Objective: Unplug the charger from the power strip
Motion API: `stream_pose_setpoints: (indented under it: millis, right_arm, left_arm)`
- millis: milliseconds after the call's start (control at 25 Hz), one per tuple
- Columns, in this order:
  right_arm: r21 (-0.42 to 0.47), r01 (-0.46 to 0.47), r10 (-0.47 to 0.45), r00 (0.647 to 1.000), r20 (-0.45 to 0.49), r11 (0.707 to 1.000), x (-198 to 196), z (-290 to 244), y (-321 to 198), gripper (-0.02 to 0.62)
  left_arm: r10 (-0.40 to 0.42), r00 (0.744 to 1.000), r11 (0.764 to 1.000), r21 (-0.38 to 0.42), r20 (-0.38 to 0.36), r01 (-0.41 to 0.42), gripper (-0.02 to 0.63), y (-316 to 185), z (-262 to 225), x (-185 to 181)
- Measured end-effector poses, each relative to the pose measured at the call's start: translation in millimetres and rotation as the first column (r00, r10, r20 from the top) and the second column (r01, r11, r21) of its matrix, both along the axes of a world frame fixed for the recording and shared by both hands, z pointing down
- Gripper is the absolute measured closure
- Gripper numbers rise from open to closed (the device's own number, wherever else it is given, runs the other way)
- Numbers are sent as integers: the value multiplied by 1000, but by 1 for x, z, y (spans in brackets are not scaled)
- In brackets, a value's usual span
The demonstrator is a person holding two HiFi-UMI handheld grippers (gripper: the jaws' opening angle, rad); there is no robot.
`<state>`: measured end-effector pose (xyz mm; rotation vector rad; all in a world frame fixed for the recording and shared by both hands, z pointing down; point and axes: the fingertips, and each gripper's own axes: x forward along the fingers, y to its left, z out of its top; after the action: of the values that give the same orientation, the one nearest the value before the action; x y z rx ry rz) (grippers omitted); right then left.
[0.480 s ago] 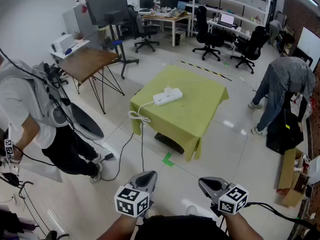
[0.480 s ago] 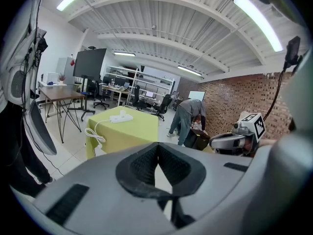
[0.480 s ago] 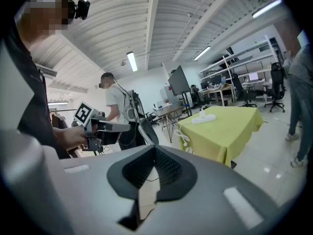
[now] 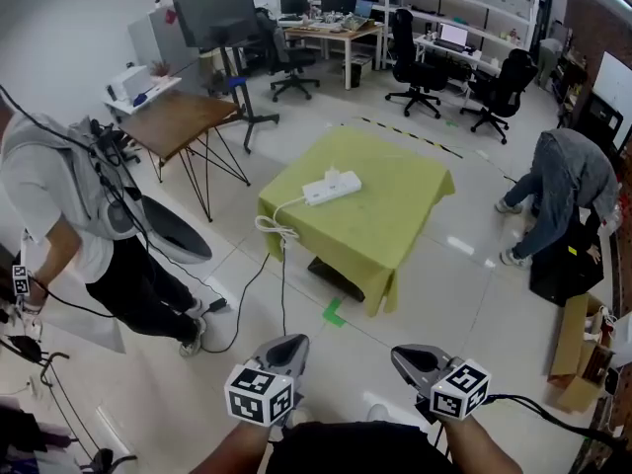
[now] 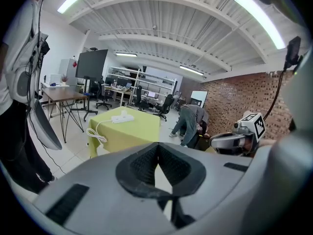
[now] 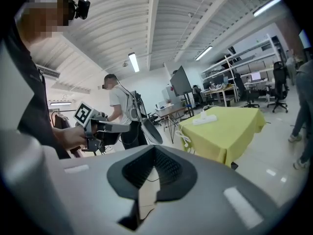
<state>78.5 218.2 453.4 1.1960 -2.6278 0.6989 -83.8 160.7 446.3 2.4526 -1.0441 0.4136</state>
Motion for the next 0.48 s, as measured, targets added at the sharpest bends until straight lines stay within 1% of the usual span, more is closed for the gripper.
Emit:
stream_pose_setpoints:
  millis: [280,480]
  right_arm:
    - [7,22,-22,1000,9,1000,24,0,3,592]
    - [2,28,-28,999,25,1000,57,0,10,592]
  left_arm:
    - [-25,1000,1000,-10,18,25,600,8,4,20]
    - [-43,999,999,-19,24,43,600,13,8,47]
